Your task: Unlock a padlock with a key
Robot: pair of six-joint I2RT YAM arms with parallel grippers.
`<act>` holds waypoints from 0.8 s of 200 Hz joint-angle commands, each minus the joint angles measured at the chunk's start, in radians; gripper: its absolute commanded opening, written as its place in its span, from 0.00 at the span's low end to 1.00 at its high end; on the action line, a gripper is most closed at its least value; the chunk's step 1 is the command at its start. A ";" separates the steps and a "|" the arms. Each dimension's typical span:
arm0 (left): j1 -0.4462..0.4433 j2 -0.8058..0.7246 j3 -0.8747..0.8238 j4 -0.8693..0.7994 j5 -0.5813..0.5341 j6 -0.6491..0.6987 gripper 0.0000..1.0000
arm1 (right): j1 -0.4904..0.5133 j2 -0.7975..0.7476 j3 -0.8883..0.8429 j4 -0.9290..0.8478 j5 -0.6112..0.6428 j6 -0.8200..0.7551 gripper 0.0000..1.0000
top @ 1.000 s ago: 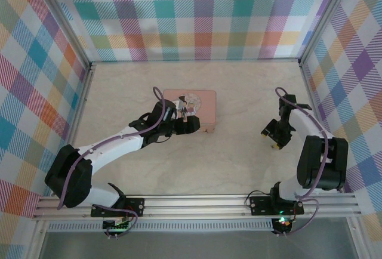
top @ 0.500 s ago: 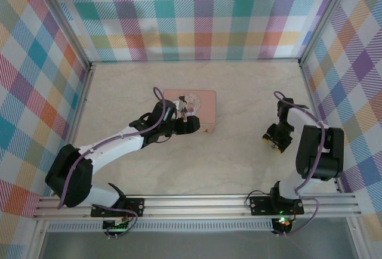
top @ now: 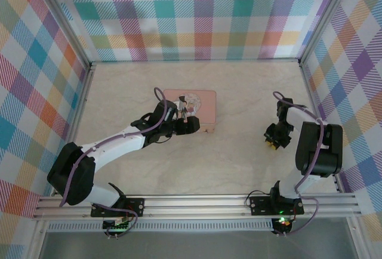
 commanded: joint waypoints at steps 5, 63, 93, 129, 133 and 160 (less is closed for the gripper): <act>-0.011 0.005 0.015 -0.018 -0.015 -0.009 0.92 | -0.014 0.028 -0.027 0.043 -0.021 -0.017 0.09; -0.010 0.007 0.006 -0.006 -0.020 -0.022 0.92 | -0.014 -0.047 -0.011 0.035 -0.064 -0.049 0.00; -0.010 -0.002 0.008 -0.005 -0.033 -0.026 0.92 | -0.008 -0.139 0.033 0.014 -0.108 -0.062 0.00; -0.010 -0.008 0.026 -0.016 -0.055 -0.024 0.92 | 0.052 -0.210 0.139 -0.028 -0.128 -0.081 0.00; -0.010 -0.007 0.030 -0.018 -0.057 -0.024 0.92 | 0.062 -0.217 0.151 -0.027 -0.134 -0.083 0.00; 0.003 -0.001 0.097 -0.056 -0.042 -0.015 0.92 | 0.154 -0.236 0.256 -0.001 -0.166 -0.148 0.00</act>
